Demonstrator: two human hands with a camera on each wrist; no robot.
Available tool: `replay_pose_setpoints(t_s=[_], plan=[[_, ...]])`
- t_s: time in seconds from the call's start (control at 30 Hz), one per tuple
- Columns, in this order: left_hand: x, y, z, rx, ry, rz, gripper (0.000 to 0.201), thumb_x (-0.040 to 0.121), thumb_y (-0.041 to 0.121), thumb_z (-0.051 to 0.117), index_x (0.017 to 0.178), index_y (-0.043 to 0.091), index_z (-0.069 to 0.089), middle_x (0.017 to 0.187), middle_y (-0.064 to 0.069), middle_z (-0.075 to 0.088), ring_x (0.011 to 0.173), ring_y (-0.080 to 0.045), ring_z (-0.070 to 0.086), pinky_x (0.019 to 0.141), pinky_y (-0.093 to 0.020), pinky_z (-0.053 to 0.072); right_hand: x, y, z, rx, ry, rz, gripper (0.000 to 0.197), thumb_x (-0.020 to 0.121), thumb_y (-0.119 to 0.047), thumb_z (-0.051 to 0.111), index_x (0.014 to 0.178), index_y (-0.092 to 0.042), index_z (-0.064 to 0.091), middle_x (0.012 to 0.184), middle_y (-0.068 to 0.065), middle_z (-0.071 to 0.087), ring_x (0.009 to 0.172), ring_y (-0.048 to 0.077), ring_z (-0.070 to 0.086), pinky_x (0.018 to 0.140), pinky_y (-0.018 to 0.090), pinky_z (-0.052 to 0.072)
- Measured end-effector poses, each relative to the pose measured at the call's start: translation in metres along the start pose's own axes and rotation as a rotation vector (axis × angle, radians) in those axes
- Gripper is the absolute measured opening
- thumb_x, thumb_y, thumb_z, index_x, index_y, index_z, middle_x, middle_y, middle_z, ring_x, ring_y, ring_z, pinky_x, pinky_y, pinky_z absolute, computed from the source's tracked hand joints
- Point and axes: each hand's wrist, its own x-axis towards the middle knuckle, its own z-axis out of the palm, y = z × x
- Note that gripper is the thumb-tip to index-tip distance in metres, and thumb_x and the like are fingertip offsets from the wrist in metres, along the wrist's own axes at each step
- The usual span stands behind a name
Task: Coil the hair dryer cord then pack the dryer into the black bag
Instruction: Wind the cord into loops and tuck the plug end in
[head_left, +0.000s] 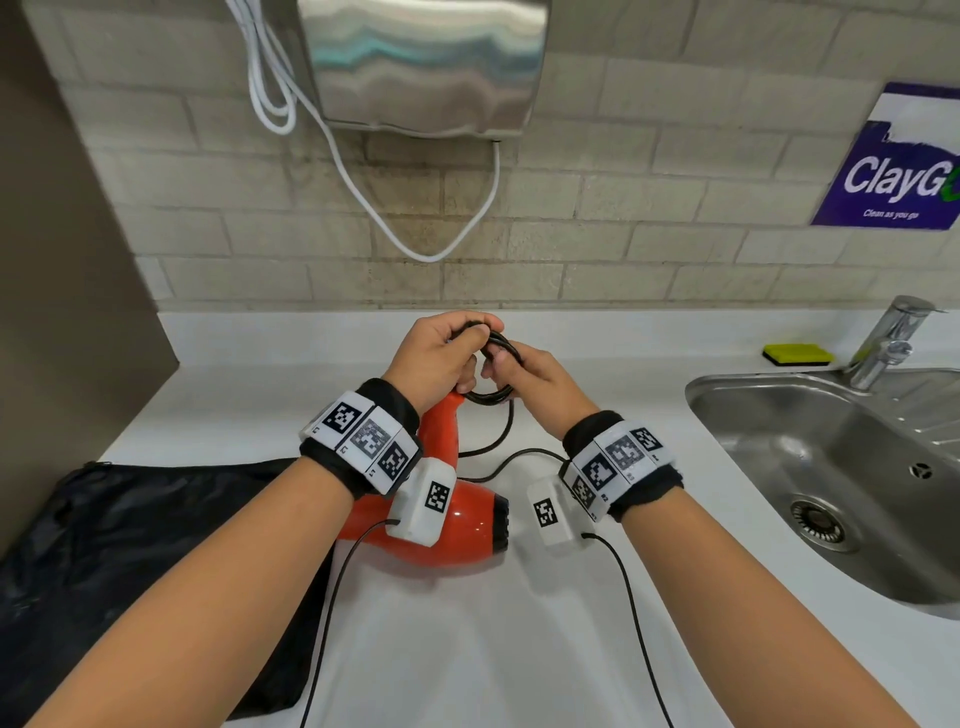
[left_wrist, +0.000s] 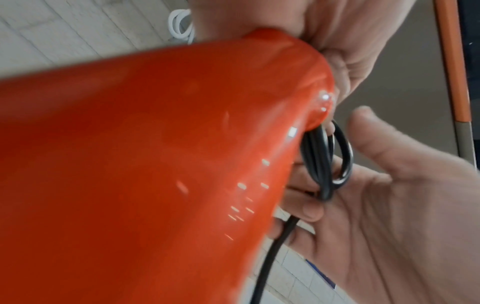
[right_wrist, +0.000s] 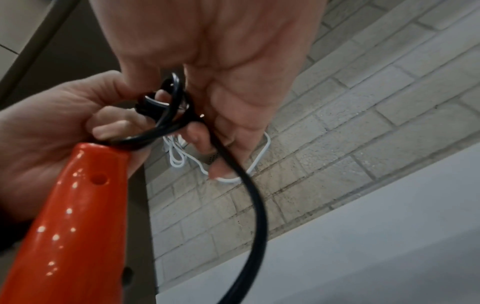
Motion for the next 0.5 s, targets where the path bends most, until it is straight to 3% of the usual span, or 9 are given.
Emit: replay_pose_setpoints(t_s=[0.1, 0.13, 0.2, 0.27, 0.37, 0.47, 0.5], plan=[[0.002, -0.001, -0.002, -0.004, 0.046, 0.002, 0.027, 0.094, 0.004, 0.04, 0.082, 0.015, 0.062, 0.059, -0.01, 0.046, 0.03, -0.007, 0.031, 0.037, -0.017, 0.033, 0.002, -0.002, -0.001, 0.126, -0.002, 0.069, 0.05, 0.082, -0.037, 0.027, 0.1, -0.005, 0.06, 0.078, -0.002, 0.054, 0.07, 0.013, 0.042, 0.061, 0.021, 0.036], [0.002, -0.002, -0.002, 0.002, 0.062, 0.0, 0.027, 0.094, 0.004, 0.04, 0.082, 0.014, 0.062, 0.054, -0.006, 0.049, 0.03, -0.007, 0.031, 0.038, -0.017, 0.033, 0.003, -0.004, -0.002, 0.117, -0.009, 0.072, 0.052, 0.082, -0.038, 0.024, 0.098, -0.005, 0.061, 0.079, 0.001, 0.054, 0.07, 0.016, 0.039, 0.062, 0.023, 0.034], [0.002, -0.002, -0.003, 0.002, 0.089, -0.007, 0.026, 0.094, 0.004, 0.039, 0.085, 0.012, 0.062, 0.046, 0.006, 0.056, 0.029, -0.006, 0.031, 0.037, -0.017, 0.033, 0.003, -0.005, -0.005, 0.044, -0.015, 0.082, 0.042, 0.082, -0.038, 0.023, 0.08, -0.016, 0.058, 0.078, 0.007, 0.051, 0.066, 0.015, 0.036, 0.065, 0.026, 0.032], [0.002, -0.002, -0.006, -0.014, 0.105, -0.014, 0.025, 0.095, 0.005, 0.038, 0.088, 0.01, 0.062, 0.05, 0.008, 0.062, 0.028, -0.006, 0.03, 0.037, -0.016, 0.032, 0.001, -0.004, -0.009, -0.035, -0.02, 0.108, 0.028, 0.084, -0.031, 0.03, 0.069, -0.018, 0.051, 0.07, 0.003, 0.045, 0.062, 0.01, 0.035, 0.065, 0.025, 0.031], [0.003, -0.001, -0.01, 0.04, 0.074, -0.017, 0.025, 0.094, 0.006, 0.039, 0.089, 0.01, 0.063, 0.056, 0.004, 0.061, 0.029, -0.006, 0.031, 0.038, -0.016, 0.033, 0.003, 0.003, -0.017, -0.157, 0.01, 0.076, 0.031, 0.094, -0.012, 0.038, 0.067, -0.024, 0.049, 0.07, -0.003, 0.048, 0.063, 0.007, 0.039, 0.064, 0.022, 0.033], [0.004, 0.001, -0.008, 0.115, 0.002, -0.02, 0.025, 0.094, 0.006, 0.039, 0.1, 0.006, 0.064, 0.059, -0.001, 0.058, 0.03, -0.005, 0.033, 0.039, -0.017, 0.034, 0.009, -0.003, -0.023, -0.163, 0.185, 0.021, 0.035, 0.094, -0.006, 0.039, 0.067, -0.024, 0.049, 0.057, -0.016, 0.049, 0.049, -0.002, 0.044, 0.054, 0.01, 0.031], [0.003, 0.003, -0.006, 0.131, -0.031, -0.024, 0.026, 0.095, 0.006, 0.039, 0.105, 0.004, 0.062, 0.055, 0.003, 0.058, 0.03, -0.005, 0.033, 0.04, -0.017, 0.034, 0.012, -0.006, -0.024, -0.16, 0.246, -0.011, 0.033, 0.094, -0.004, 0.039, 0.067, -0.022, 0.05, 0.058, -0.017, 0.048, 0.051, -0.003, 0.046, 0.054, 0.009, 0.033]])
